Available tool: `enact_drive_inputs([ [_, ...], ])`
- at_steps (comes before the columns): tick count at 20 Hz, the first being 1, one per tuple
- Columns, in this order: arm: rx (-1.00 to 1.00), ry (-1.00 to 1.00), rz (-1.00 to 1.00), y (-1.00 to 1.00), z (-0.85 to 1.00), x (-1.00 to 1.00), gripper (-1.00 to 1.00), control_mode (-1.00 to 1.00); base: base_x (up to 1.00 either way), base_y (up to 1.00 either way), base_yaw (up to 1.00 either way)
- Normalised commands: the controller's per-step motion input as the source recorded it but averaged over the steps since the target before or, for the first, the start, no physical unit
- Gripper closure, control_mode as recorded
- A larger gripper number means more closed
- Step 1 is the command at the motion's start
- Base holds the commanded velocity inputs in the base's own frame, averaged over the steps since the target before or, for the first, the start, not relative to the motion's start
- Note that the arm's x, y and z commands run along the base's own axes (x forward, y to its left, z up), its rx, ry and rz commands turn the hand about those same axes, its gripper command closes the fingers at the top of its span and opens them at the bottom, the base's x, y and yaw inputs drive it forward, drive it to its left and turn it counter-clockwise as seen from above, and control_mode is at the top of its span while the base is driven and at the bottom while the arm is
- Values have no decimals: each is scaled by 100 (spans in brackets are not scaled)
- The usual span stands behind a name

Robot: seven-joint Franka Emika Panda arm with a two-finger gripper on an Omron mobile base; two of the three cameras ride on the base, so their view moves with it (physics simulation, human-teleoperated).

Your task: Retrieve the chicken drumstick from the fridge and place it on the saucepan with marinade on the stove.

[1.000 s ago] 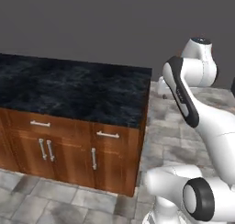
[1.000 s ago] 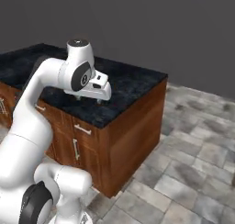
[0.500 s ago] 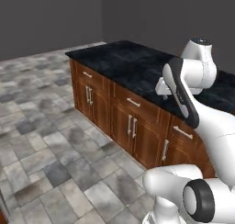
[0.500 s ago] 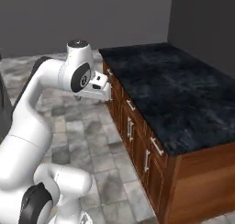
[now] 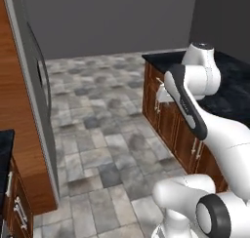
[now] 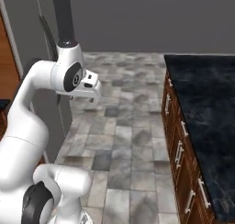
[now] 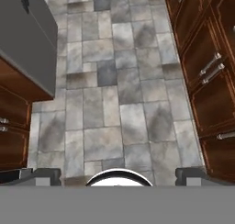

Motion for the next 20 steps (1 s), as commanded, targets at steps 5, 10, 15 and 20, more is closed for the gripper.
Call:
enact_drive_inputs([
  [5, 0, 0, 0, 0, 0, 0, -100, 100, 100, 18, 0],
  [10, 0, 0, 0, 0, 0, 0, -100, 100, 100, 26, 0],
  [15, 0, 0, 0, 0, 0, 0, -100, 100, 100, 14, 0],
  [20, 0, 0, 0, 0, 0, 0, -100, 100, 100, 1, 3],
])
